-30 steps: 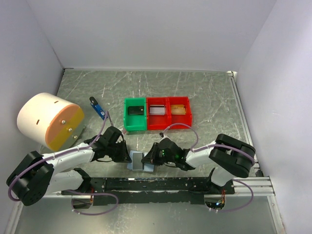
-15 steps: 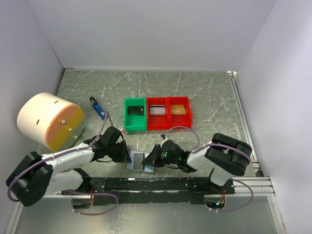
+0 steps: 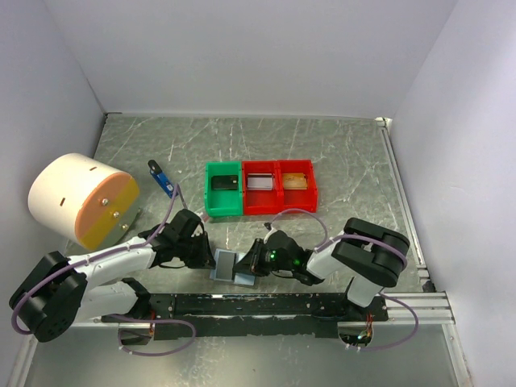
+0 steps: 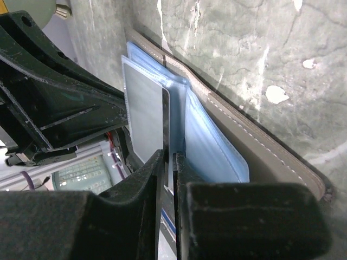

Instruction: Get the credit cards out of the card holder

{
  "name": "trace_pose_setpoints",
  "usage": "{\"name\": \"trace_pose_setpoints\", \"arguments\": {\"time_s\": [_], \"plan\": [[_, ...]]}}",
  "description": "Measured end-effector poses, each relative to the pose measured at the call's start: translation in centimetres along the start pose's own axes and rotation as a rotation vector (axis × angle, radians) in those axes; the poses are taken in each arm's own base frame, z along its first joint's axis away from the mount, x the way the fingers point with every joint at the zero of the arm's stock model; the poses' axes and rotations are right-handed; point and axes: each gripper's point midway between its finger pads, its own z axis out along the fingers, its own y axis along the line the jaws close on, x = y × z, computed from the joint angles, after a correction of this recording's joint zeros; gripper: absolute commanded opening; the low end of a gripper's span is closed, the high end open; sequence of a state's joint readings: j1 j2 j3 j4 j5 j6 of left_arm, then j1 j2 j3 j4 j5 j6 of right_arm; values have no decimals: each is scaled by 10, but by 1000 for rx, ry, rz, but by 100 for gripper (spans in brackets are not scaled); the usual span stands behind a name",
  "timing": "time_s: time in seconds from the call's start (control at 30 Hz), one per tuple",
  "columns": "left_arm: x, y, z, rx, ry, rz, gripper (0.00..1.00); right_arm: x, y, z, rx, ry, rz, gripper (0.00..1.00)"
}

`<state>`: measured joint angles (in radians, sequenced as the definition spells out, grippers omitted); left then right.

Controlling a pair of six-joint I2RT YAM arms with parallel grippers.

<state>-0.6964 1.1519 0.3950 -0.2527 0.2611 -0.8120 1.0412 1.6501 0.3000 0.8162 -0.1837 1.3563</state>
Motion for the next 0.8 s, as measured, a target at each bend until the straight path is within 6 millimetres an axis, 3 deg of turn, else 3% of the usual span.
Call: {"name": "trace_pose_setpoints", "arguments": {"time_s": [0.2, 0.8], "plan": [[0, 0, 0, -1, 0, 0, 21, 0, 4, 2, -21, 5, 11, 0], [-2, 3, -2, -19, -17, 0, 23, -3, 2, -9, -1, -14, -5, 0]]}}
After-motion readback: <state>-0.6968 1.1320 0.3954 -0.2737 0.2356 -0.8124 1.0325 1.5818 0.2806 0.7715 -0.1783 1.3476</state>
